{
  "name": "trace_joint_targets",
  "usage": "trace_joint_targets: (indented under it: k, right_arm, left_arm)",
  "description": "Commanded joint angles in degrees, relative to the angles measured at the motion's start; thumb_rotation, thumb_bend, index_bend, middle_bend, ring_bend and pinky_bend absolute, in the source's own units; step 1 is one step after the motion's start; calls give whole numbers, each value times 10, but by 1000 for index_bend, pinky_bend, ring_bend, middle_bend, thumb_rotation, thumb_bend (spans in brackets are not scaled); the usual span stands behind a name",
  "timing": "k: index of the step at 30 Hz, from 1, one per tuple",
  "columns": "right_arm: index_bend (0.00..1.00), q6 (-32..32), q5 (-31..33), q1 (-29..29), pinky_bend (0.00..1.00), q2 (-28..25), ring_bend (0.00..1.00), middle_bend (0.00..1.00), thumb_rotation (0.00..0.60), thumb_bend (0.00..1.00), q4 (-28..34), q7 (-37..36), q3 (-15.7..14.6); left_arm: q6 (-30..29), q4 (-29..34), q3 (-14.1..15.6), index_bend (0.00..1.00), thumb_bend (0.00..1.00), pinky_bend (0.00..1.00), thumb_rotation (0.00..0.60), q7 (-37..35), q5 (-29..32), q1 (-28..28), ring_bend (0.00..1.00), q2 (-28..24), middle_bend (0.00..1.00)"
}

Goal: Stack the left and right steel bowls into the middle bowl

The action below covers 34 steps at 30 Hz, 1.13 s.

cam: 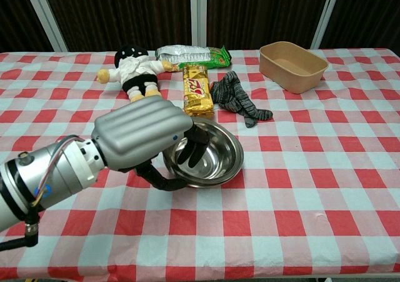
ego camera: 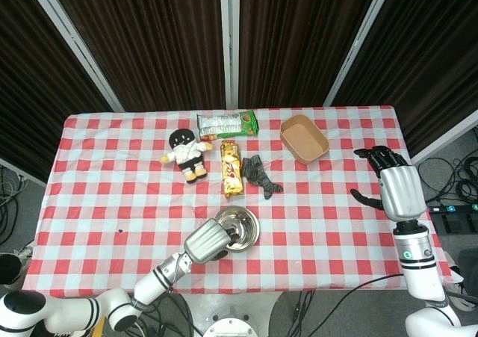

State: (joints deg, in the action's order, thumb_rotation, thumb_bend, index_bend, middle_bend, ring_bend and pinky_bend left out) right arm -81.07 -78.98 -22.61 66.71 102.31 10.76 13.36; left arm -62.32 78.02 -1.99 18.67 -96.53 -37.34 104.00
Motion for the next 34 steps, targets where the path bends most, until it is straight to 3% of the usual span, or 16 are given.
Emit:
trace_joint_targets:
  k: [1, 7, 12, 15, 18, 20, 22, 25, 34]
  right_arm:
    - [267, -1, -1, 1, 355, 0, 233, 342, 600, 25, 0, -1, 1]
    - [267, -3, -8, 8, 355, -4, 236, 342, 600, 26, 3, -3, -6]
    - [267, -7, -36, 27, 352, -3, 236, 342, 600, 26, -11, -9, -38]
    - [267, -11, -56, 44, 351, 2, 235, 340, 600, 25, -31, -10, -67]
    - [262, -13, -68, 63, 322, 8, 199, 321, 600, 22, -56, -6, -93]
    - [223, -7, -61, 75, 221, 9, 120, 270, 600, 19, -71, 4, -108]
    - [171, -2, -46, 85, 111, 7, 43, 207, 600, 18, -80, 17, -116]
    - [118, -6, -29, 103, 5, 11, 0, 136, 600, 18, -95, 22, -121]
    - [109, -17, -36, 126, 0, 30, 0, 116, 600, 18, -131, -22, -124]
  left_arm:
    - [-8, 10, -3, 579, 208, 931, 600, 6, -4, -3, 908, -14, 658]
    - [-46, 56, -20, 585, 206, 924, 600, 76, 23, 26, 883, -91, 653]
    - [-122, 72, -25, 598, 210, 878, 600, 82, 92, 105, 813, -173, 645]
    - [-162, 71, -12, 564, 209, 732, 600, 43, 130, 161, 637, -215, 581]
    - [-183, 67, 8, 448, 185, 516, 600, 3, 153, 205, 397, -243, 441]
    - [-190, 63, 22, 362, 164, 381, 600, -25, 162, 230, 269, -254, 337]
    - [-193, 58, 32, 313, 155, 313, 600, -49, 169, 247, 215, -259, 282]
    - [-201, 46, 40, 282, 146, 270, 600, -81, 174, 270, 186, -263, 254]
    - [-235, 16, 31, 278, 142, 254, 600, -128, 154, 296, 184, -261, 250]
